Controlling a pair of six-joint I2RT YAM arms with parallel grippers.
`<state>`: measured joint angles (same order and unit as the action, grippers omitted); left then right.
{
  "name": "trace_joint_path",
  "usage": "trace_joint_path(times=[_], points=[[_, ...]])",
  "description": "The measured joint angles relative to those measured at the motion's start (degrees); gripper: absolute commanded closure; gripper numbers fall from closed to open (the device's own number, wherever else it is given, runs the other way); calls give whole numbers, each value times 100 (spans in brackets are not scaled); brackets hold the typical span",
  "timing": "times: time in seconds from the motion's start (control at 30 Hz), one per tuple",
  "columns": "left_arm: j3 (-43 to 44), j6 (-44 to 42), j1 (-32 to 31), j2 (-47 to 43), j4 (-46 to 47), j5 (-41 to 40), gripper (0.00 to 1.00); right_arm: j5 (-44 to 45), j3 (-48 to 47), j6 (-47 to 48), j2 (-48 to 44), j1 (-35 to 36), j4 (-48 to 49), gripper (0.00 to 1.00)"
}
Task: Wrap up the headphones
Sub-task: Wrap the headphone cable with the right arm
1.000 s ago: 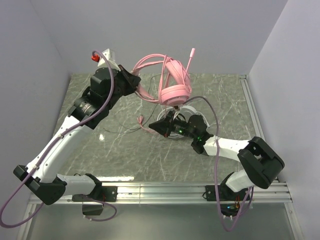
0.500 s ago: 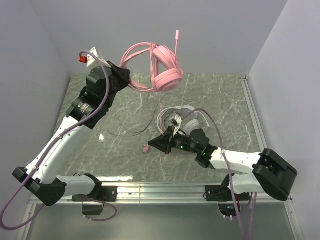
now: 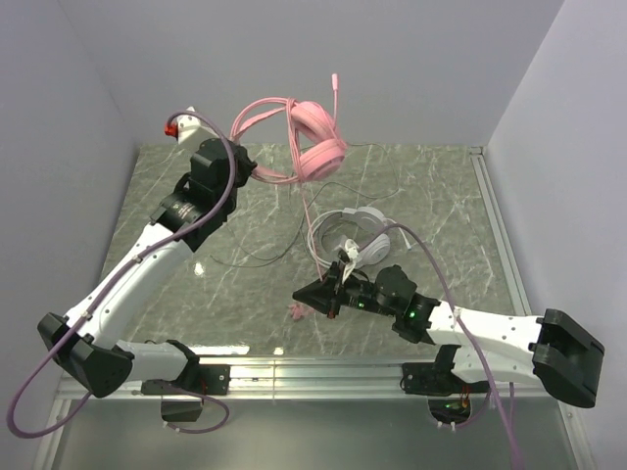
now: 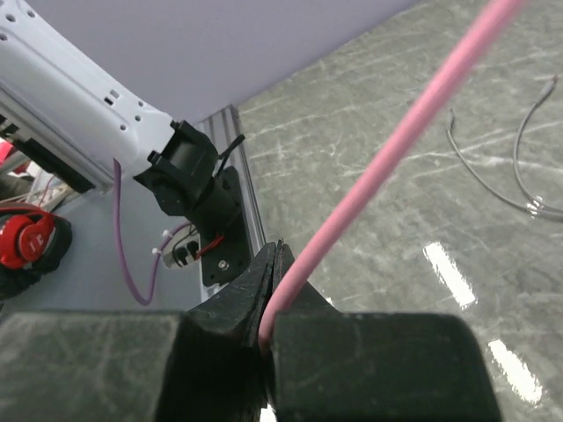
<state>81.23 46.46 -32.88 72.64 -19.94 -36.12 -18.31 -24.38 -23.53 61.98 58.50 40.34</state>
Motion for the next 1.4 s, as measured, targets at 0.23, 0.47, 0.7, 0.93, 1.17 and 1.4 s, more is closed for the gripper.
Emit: trace_joint_path(times=[0.23,0.47,0.7,0.93,1.17,1.4], points=[[-339,-107,-44,157,133,-527,100,348,-330,225,-264,363,-1051,100],[-581,-367,-61,446,461,-938,100,675,-1244,428,-269,581,-2522,100],[-1034,-1132,-81,520,1185,-1099,100,1303,-2153,688,-304,599,-4343,100],[-2205,-2435,-85,105,2625,-870,100,2382,-3679,1023,-275,544,-6349,100],[-2686,-3989,-302,-275,3628,-599,100,2863,-4162,1215,-258,308,-7298,100],[-3405,-4957,-708,-479,3847,-96,100,3224,-4210,1292,-146,258,-7761,100]])
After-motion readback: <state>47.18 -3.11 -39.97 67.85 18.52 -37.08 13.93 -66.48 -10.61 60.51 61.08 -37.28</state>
